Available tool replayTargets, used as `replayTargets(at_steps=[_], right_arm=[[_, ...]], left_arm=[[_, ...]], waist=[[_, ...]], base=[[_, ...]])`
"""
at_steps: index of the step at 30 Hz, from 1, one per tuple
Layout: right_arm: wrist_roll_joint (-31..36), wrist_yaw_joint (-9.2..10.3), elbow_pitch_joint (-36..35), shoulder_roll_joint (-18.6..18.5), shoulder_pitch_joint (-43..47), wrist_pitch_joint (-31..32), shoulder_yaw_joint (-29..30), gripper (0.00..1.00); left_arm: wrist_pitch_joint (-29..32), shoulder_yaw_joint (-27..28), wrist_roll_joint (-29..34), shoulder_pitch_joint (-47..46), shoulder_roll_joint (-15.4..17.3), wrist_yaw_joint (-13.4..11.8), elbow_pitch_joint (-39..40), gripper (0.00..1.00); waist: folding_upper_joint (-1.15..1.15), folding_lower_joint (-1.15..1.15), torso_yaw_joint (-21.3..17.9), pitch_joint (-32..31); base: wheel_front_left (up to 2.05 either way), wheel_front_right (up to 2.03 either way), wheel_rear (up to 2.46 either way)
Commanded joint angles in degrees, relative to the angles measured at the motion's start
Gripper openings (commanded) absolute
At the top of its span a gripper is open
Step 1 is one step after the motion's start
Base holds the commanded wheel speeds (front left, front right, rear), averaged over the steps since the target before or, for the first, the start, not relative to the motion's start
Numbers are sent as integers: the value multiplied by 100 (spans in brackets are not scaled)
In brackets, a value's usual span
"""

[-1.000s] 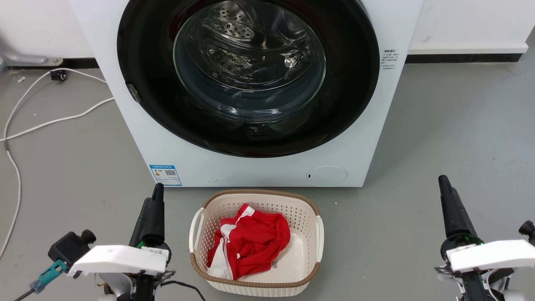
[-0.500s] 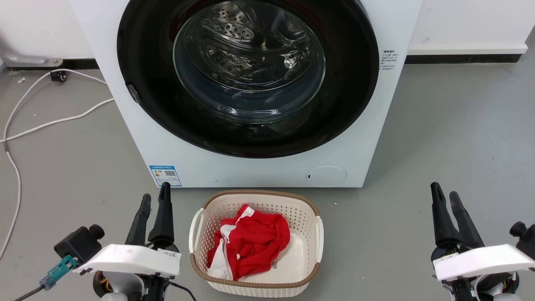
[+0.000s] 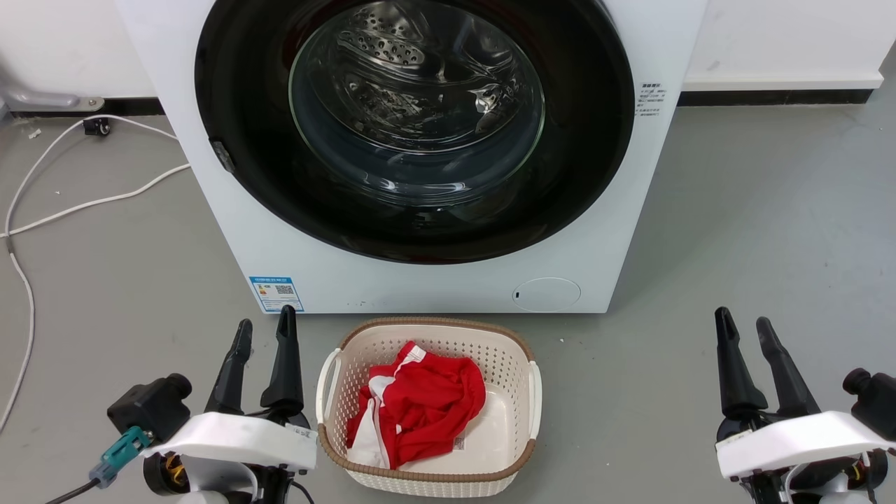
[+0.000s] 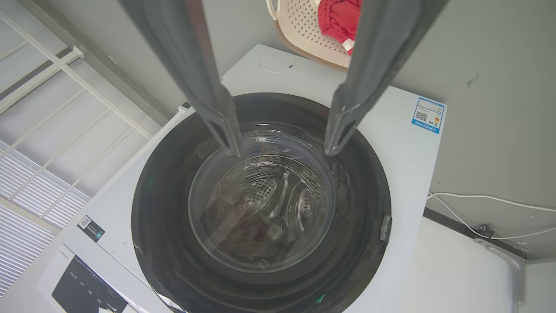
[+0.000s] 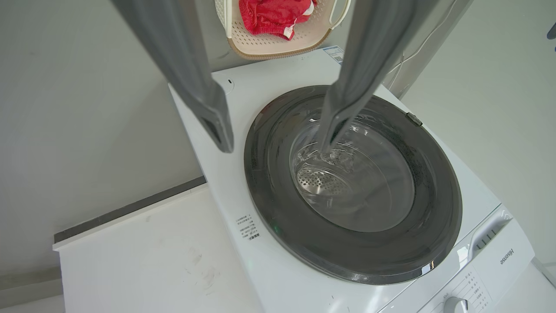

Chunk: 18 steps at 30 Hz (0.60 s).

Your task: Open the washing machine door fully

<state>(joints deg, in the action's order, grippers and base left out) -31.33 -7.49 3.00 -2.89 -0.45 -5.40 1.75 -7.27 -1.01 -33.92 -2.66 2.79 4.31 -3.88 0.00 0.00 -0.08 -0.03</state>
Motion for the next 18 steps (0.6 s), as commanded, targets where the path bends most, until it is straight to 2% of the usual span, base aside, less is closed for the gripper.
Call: replayTargets(at_steps=[1,18], right_arm=[[175,0,-102,-4,21,-50,-8,100],[1270,0,-221,-2,124,-118,-56,100]], left_arm=[[-53,-7,170,-13,21,-34,91,100],[-301,-171,1266,47,61,-138,126,100]], waist=[[0,0,0,-3],[0,0,9,-14]], base=[[0,0,0],[0,0,0]])
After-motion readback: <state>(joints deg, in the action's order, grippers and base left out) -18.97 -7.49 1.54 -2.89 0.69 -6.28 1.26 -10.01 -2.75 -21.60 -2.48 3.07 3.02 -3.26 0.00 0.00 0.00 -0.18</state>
